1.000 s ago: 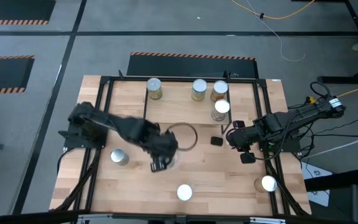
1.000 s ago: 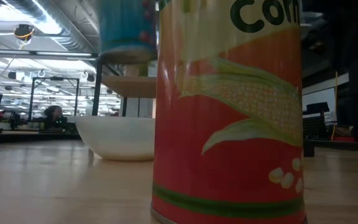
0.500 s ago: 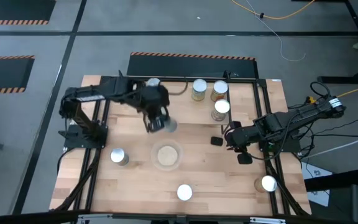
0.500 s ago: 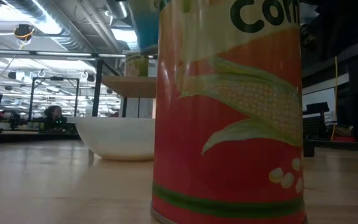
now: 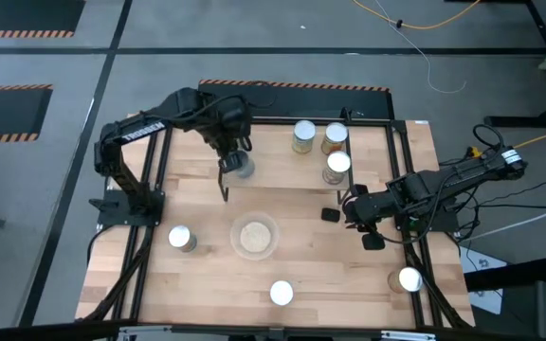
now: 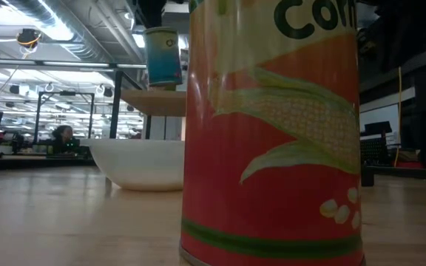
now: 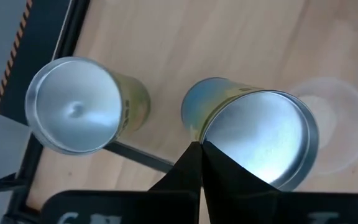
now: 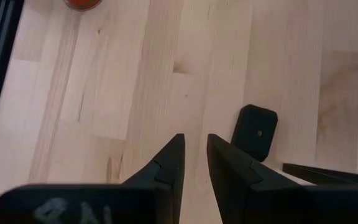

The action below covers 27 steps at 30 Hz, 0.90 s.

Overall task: Pick and place cans onto a shelf
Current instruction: Put the canned bottom cherries on the shelf

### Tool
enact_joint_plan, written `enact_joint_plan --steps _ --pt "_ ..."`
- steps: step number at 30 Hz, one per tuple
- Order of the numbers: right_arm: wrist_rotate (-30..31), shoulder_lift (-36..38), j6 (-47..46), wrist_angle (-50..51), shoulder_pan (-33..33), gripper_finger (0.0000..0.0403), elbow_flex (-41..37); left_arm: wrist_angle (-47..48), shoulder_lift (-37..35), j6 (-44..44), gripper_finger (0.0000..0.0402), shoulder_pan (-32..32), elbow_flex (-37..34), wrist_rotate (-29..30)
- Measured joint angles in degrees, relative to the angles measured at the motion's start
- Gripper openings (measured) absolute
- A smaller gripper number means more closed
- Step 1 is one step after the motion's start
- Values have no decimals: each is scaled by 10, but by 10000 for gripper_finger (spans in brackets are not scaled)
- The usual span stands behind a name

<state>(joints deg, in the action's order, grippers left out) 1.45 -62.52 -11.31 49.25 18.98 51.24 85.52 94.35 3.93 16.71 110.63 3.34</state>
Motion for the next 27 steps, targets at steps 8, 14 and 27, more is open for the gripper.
enact_joint_plan --steps 8,14,27 --pt "0 0 0 0 0 74 0 12 0 -30 0 8 0 0" --pt "0 0 0 0 0 74 0 11 6 -26 0 7 0 1" --pt "0 0 13 -2 0 74 0 19 33 -30 0 11 0 -3"
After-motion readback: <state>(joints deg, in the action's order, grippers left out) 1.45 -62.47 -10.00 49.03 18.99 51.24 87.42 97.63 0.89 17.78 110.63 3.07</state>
